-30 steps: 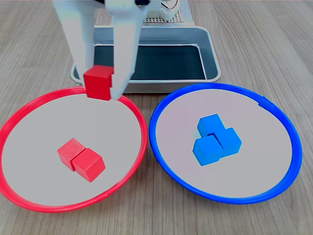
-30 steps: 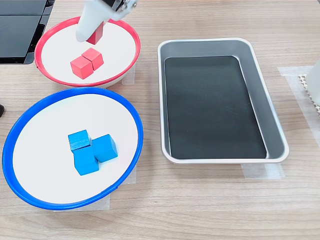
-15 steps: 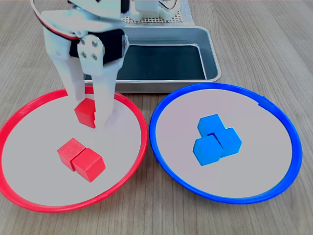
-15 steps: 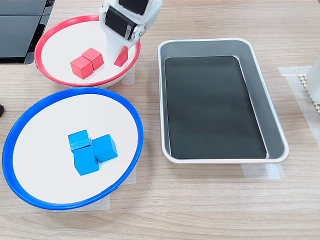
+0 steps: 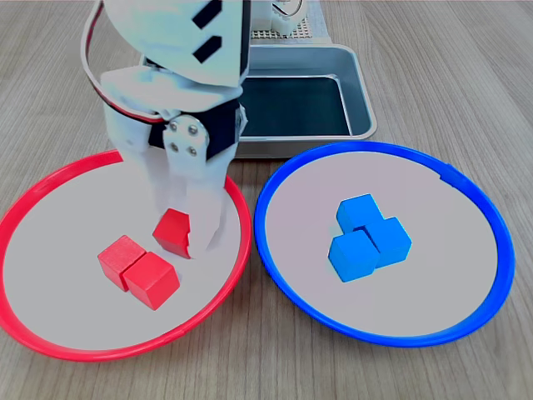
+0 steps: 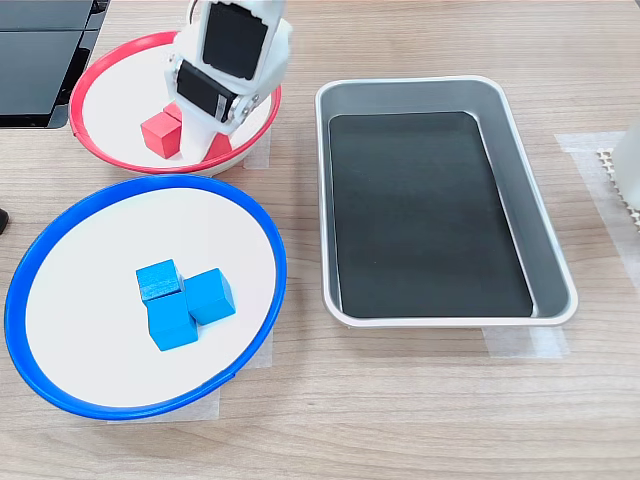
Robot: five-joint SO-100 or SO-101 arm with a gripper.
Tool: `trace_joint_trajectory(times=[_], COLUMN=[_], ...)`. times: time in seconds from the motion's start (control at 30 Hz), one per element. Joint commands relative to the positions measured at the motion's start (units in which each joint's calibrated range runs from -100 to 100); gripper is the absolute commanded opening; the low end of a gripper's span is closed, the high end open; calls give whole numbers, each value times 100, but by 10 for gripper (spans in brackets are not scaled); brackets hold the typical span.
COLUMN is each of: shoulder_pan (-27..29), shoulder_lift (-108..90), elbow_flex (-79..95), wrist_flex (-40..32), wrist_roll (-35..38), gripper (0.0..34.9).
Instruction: Relocate any red block in the blue dish to the red dish, correcting any misplacement.
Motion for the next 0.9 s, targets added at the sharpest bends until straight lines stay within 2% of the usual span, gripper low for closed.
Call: trace_joint_trajectory(times=[0.0,0.53,0.6,0.73,0.87], shoulder_pan=[-101,87,125,116,182], shoulder_lift=[99,279,270,193,142], elbow_flex=[-573,-919,-919,-882,-1028], wrist_flex=[133,356,430,695,917], wrist_roll=[-44,83,220,933,943], gripper=[4,4,23,6,26])
